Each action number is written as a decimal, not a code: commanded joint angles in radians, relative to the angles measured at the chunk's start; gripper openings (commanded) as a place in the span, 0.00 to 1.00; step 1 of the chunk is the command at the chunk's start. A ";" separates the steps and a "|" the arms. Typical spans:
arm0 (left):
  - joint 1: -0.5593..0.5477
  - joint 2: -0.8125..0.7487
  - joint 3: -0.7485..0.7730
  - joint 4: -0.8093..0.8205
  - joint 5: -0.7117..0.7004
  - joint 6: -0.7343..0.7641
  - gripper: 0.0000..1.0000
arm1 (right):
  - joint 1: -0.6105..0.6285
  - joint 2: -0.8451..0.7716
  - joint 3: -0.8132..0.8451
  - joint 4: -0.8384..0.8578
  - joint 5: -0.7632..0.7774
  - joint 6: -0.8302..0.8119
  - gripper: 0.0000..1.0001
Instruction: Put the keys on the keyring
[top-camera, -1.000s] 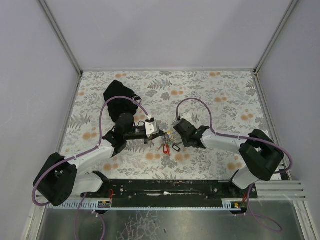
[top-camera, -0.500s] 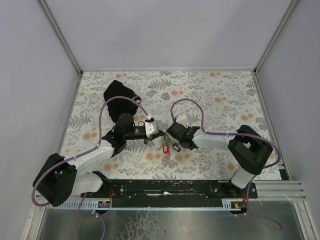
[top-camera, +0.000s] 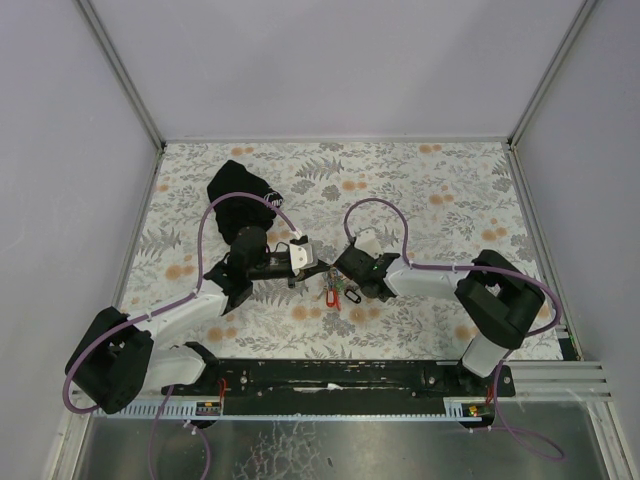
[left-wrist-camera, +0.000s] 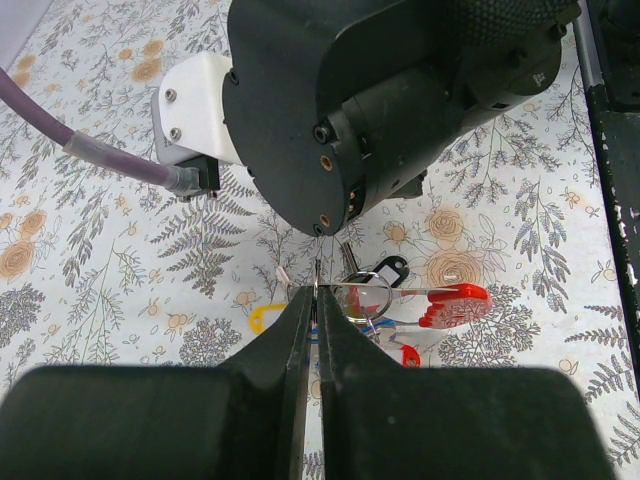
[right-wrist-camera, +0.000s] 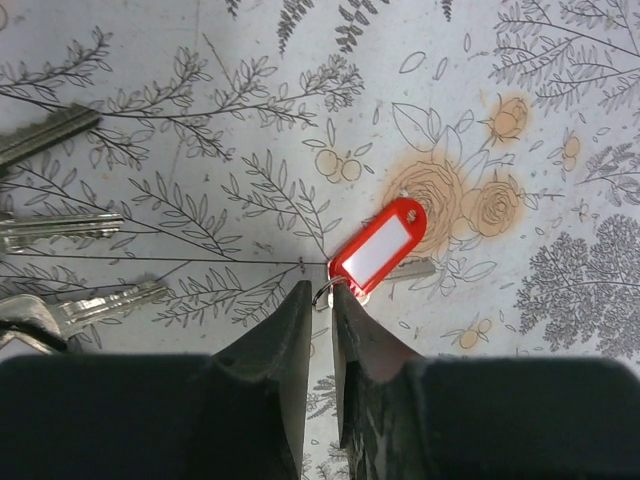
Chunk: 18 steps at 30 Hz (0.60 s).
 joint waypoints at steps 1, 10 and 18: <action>0.007 -0.020 -0.002 0.095 -0.008 -0.005 0.00 | 0.007 -0.059 0.010 -0.050 0.072 0.043 0.20; 0.008 -0.023 -0.002 0.096 -0.005 -0.009 0.00 | 0.006 -0.084 -0.013 -0.078 0.125 0.067 0.17; 0.008 -0.026 -0.004 0.099 -0.008 -0.010 0.00 | 0.005 -0.151 -0.050 -0.010 0.079 0.068 0.23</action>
